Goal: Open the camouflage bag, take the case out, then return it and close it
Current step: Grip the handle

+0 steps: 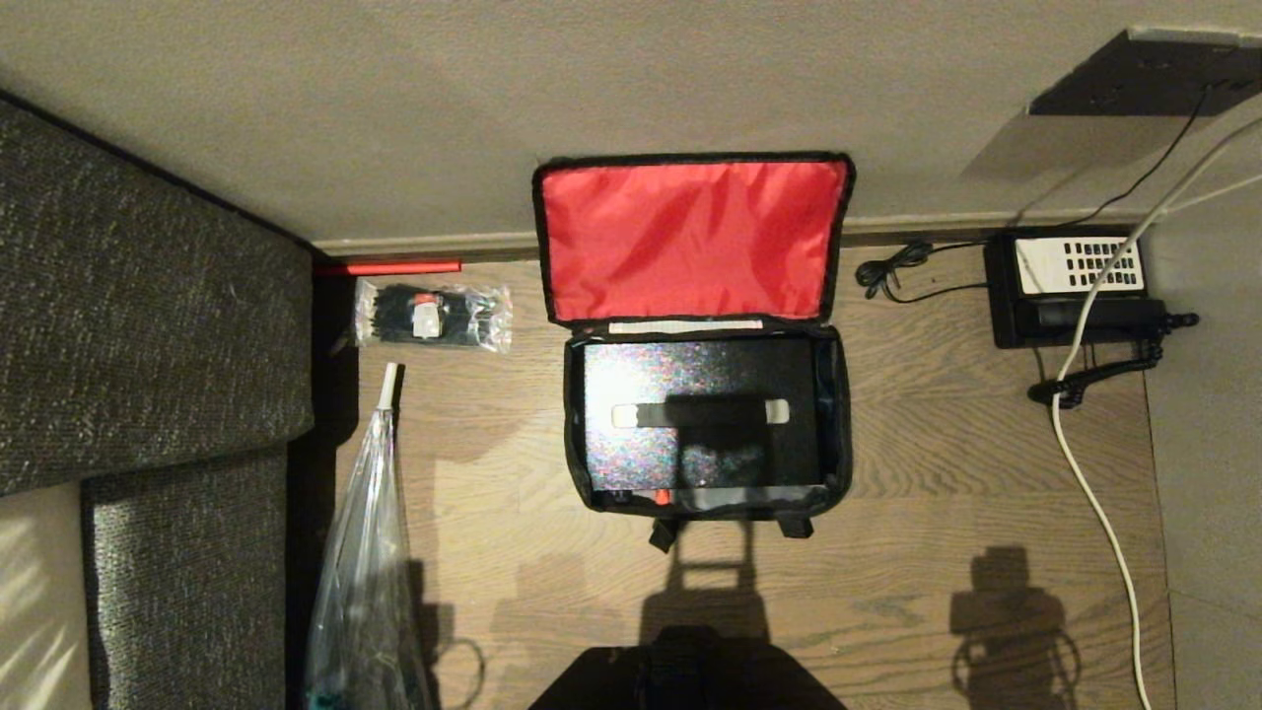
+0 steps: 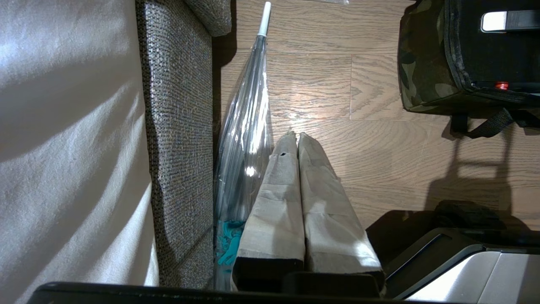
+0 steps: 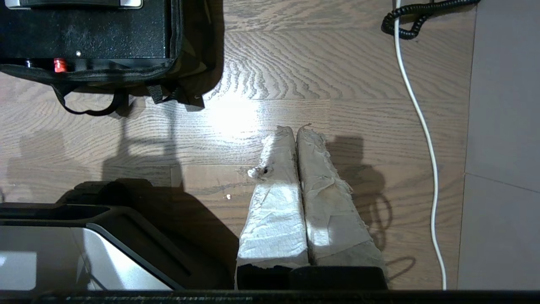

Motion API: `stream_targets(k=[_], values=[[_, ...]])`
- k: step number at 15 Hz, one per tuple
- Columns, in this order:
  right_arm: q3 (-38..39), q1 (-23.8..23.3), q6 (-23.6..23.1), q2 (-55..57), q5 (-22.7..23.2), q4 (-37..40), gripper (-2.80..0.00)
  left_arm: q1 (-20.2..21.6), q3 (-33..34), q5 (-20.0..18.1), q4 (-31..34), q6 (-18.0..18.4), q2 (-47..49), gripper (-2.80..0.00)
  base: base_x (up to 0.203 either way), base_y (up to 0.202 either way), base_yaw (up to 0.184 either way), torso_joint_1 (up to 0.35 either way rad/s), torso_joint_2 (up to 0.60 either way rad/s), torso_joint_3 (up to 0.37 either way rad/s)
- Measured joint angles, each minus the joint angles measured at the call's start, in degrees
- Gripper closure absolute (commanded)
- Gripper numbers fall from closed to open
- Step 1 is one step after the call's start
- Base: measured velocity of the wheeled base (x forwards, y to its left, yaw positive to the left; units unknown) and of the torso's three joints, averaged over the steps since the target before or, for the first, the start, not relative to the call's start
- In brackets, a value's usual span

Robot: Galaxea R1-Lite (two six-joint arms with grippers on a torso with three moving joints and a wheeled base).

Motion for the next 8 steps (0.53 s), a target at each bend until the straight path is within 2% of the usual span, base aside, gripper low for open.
stream_targets(k=[8], values=[[0.00, 0.00, 0.00, -0.35, -0.03, 0.09, 0.00, 0.00, 0.00, -0.05, 0.19, -0.05, 0.00, 0.00, 0.000, 0.000, 0.000, 0.000, 0.00, 0.000]])
